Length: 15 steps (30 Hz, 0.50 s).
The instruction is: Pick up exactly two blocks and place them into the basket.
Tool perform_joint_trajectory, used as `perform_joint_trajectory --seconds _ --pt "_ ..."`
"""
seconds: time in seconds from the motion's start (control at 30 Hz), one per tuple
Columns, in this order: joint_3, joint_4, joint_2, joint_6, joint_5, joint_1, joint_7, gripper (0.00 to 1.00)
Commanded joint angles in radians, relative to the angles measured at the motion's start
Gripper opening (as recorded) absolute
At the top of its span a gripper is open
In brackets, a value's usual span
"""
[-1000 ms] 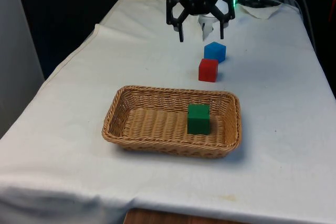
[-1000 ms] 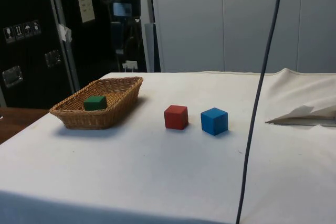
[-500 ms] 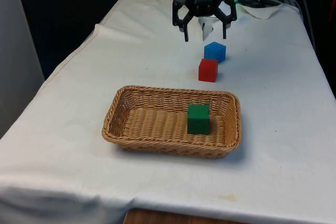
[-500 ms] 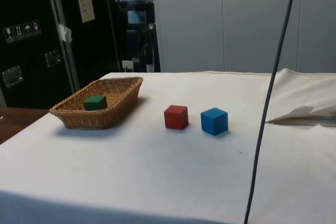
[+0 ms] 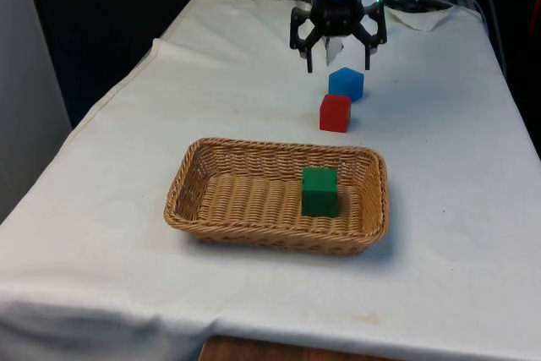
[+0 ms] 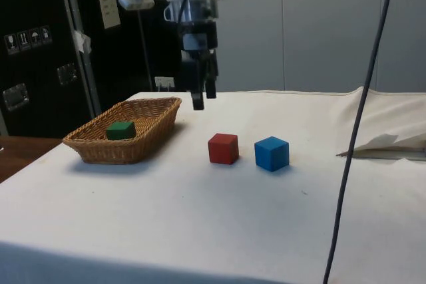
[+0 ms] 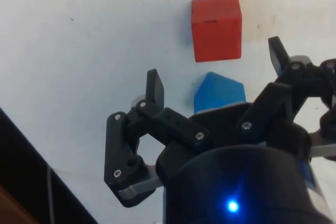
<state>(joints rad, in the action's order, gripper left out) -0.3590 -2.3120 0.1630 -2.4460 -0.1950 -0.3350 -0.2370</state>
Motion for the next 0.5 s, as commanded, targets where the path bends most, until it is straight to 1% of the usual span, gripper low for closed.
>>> perform_joint_trajectory --seconds 0.0,0.17,0.2,0.23,0.43,0.47 --pt "-0.003 -0.021 -0.002 -0.023 0.022 -0.006 0.025 1.0" --pt "0.003 -0.059 0.01 -0.058 0.023 -0.005 0.043 1.0" --pt "0.008 -0.054 0.002 -0.04 0.007 0.0 0.023 1.0" --pt "0.005 -0.07 0.016 -0.071 0.02 -0.004 0.049 1.0" --pt "0.011 -0.084 0.047 -0.105 0.011 -0.003 0.069 1.0" --pt "0.013 -0.082 0.041 -0.092 0.007 0.0 0.057 1.0"
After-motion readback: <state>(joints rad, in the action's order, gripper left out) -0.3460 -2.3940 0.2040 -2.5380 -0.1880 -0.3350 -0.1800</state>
